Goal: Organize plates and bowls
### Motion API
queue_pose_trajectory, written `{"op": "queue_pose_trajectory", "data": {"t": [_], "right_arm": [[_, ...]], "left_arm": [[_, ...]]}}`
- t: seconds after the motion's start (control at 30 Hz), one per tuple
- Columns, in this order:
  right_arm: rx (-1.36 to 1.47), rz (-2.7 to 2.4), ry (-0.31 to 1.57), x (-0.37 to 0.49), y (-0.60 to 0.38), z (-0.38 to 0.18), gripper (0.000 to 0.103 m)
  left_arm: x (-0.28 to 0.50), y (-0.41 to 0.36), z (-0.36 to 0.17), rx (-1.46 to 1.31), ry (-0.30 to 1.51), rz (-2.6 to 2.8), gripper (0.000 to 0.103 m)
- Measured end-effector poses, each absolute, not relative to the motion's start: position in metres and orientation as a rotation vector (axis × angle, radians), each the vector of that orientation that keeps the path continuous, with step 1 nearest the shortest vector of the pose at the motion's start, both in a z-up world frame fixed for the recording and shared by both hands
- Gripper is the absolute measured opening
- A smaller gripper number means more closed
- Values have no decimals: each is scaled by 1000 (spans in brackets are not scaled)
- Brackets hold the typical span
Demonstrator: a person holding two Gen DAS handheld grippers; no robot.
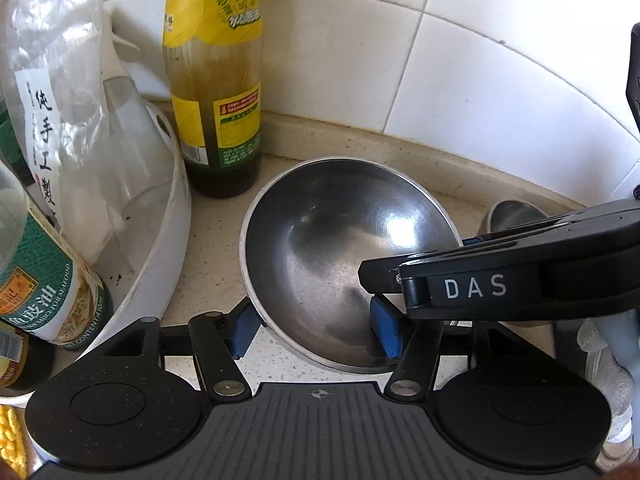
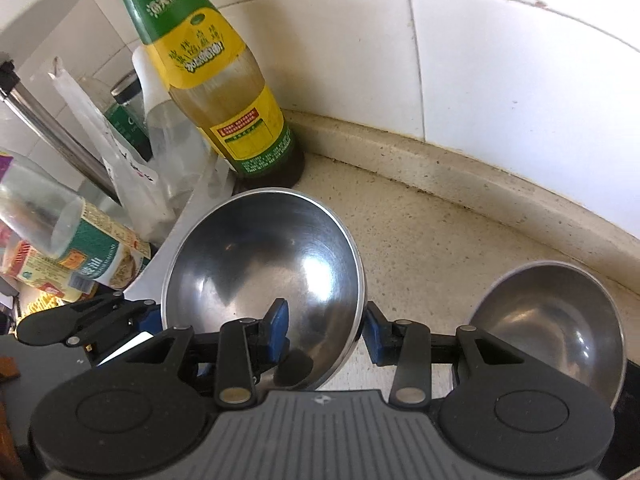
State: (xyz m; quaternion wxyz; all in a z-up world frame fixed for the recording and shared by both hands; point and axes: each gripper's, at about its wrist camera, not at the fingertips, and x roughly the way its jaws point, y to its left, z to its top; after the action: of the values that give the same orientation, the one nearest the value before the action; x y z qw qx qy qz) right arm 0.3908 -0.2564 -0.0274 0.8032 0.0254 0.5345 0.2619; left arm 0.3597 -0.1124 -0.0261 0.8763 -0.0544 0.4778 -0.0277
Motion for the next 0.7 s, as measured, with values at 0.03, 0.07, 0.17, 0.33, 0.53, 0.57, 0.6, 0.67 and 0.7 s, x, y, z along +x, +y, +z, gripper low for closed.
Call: {"op": "queue_pose_trajectory", "data": {"t": [0.03, 0.07, 0.17, 0.33, 0.53, 0.57, 0.6, 0.67, 0.7], "right_arm": [[55, 559, 1141, 388, -258, -24, 50], [55, 556, 1135, 385, -260, -20, 50], [60, 548, 1125, 378, -267, -12, 50], [66, 524, 1112, 357, -281, 4, 50], [72, 489, 1110, 327, -297, 17, 50], [74, 484, 1110, 322, -300, 18, 50], [77, 479, 1110, 318, -303, 18, 50], [83, 471, 1116, 309, -308, 18, 50], [85, 466, 1120, 305, -309, 18, 50]], "left_arm": [[358, -113, -24, -111, 993, -62, 66], [355, -114, -21, -109, 988, -67, 66], [350, -118, -14, -104, 973, -83, 67], [331, -127, 3, -87, 950, -122, 68], [304, -141, 17, -59, 935, -176, 71], [299, -142, 19, -56, 935, -187, 71], [294, -143, 20, -54, 936, -196, 72], [287, -149, 21, -45, 937, -214, 72], [283, -151, 21, -39, 938, -222, 72]]}}
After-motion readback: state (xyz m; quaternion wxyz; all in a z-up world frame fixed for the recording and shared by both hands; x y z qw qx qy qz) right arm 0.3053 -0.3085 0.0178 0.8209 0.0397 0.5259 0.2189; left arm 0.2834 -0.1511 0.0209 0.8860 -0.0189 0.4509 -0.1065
